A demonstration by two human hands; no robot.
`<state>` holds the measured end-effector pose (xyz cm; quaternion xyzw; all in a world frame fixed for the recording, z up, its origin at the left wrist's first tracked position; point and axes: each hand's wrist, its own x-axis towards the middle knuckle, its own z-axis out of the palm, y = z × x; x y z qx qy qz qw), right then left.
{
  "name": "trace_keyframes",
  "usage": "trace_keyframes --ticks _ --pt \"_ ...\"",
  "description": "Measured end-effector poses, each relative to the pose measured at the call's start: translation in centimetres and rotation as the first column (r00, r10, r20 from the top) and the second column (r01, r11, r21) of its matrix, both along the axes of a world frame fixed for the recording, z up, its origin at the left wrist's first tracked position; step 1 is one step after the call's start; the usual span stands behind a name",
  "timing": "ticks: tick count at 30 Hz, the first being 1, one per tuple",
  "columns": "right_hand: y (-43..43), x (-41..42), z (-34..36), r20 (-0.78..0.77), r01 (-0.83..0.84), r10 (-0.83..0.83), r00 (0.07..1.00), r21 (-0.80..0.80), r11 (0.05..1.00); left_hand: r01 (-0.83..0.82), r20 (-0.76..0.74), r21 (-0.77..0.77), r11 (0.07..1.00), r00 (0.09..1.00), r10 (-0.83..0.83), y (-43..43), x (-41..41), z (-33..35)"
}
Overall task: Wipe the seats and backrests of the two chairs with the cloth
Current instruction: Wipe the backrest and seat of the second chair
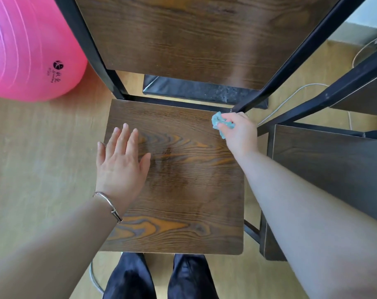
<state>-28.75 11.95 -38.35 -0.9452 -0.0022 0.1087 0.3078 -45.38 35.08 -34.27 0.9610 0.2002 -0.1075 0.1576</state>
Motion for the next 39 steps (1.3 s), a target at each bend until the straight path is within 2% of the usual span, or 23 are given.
trace_keyframes --ticks 2,5,11,13,16,19,21,24,28,32,39 --pt "0.0 -1.0 -0.1 -0.013 -0.003 0.003 1.0 0.014 1.0 0.005 0.006 -0.002 1.0 1.0 -0.005 -0.2 0.1 0.1" --pt "0.2 -4.6 -0.5 -0.002 -0.096 0.096 0.995 0.044 0.994 0.001 0.0 0.014 1.0 1.0 -0.001 0.0 0.3 0.2" --pt "0.4 -17.4 -0.6 0.034 -0.422 0.421 0.906 0.145 0.895 -0.007 -0.007 0.032 0.999 1.0 0.007 0.5 0.2 0.3" --pt "0.2 -19.5 -0.4 0.017 -0.463 0.467 0.884 0.159 0.872 -0.015 0.002 0.037 0.999 1.0 0.015 0.4 0.1 0.2" --pt "-0.2 -16.9 -0.1 -0.004 -0.405 0.413 0.911 0.189 0.895 -0.002 0.006 0.046 0.999 1.0 0.001 0.0 0.0 0.3" --pt "-1.5 -9.8 0.8 0.091 -0.168 0.156 0.983 0.143 0.975 0.014 0.026 0.049 0.999 1.0 -0.015 -0.6 -0.3 0.6" --pt "-2.5 -4.6 1.1 0.106 -0.027 0.018 0.994 0.081 0.996 0.007 0.037 0.057 0.998 0.999 -0.009 -0.9 -0.6 0.9" --pt "-3.2 -0.3 0.4 0.081 0.023 -0.024 0.996 0.007 1.0 -0.011 0.033 0.06 0.998 0.999 0.009 -1.2 -1.4 1.0" --pt "-2.5 -0.7 -0.2 0.062 0.059 -0.056 0.997 -0.056 0.997 0.017 0.007 0.04 0.999 1.0 -0.018 -1.5 -2.6 0.7" --pt "0.3 -4.2 -0.3 0.057 -0.011 0.013 0.998 -0.048 0.999 0.062 -0.036 0.02 0.998 0.997 -0.061 -0.7 -4.1 -0.2" --pt "5.6 -17.5 -0.8 0.11 -0.342 0.338 0.935 0.019 0.94 0.06 -0.053 0.017 0.998 0.997 -0.059 2.7 -7.3 0.4"
